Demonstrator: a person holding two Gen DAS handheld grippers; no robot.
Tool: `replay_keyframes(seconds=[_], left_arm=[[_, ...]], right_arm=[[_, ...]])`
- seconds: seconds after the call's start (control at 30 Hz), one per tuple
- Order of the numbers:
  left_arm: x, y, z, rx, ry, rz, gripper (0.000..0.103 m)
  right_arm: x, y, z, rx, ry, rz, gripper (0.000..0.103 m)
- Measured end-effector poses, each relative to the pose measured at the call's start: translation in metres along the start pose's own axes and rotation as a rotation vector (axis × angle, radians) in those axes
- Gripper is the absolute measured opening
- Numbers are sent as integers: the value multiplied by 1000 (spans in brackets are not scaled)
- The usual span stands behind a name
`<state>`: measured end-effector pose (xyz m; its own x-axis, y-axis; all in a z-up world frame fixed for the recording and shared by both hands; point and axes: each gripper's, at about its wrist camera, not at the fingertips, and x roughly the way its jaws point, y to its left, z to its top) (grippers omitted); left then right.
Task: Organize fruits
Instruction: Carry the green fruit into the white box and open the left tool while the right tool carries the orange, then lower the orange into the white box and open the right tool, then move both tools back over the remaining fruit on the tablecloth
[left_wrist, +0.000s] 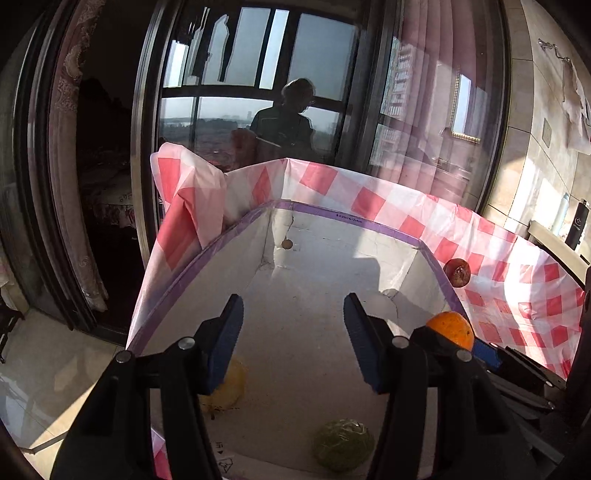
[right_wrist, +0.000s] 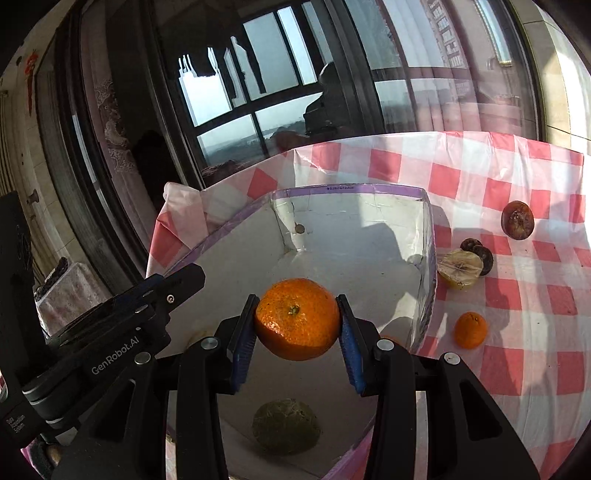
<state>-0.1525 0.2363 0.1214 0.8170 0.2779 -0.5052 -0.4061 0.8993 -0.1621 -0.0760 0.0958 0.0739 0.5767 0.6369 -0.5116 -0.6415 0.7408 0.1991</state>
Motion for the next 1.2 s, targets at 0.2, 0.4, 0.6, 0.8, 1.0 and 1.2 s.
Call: replay_keyframes(seconds=[0.2, 0.4, 0.6, 0.8, 1.0, 1.2], left_arm=[[27, 8, -16, 20, 60, 3, 51], [32, 7, -14, 31, 76, -15, 55], [34, 1, -17, 122, 98, 44, 62], [31, 3, -20, 169, 82, 101, 74], [24, 17, -16, 133, 49, 120, 97], [6, 8, -14, 133, -8, 130, 101]], right_arm=[[8, 9, -8, -128, 20, -64, 42], [21, 10, -2, -195, 87, -126, 42], [31, 18, -3, -265, 157, -202, 43], [30, 16, -5, -270, 154, -196, 45], [13, 17, -8, -274, 71, -162, 60], [-39, -18, -6, -157, -113, -105, 86]])
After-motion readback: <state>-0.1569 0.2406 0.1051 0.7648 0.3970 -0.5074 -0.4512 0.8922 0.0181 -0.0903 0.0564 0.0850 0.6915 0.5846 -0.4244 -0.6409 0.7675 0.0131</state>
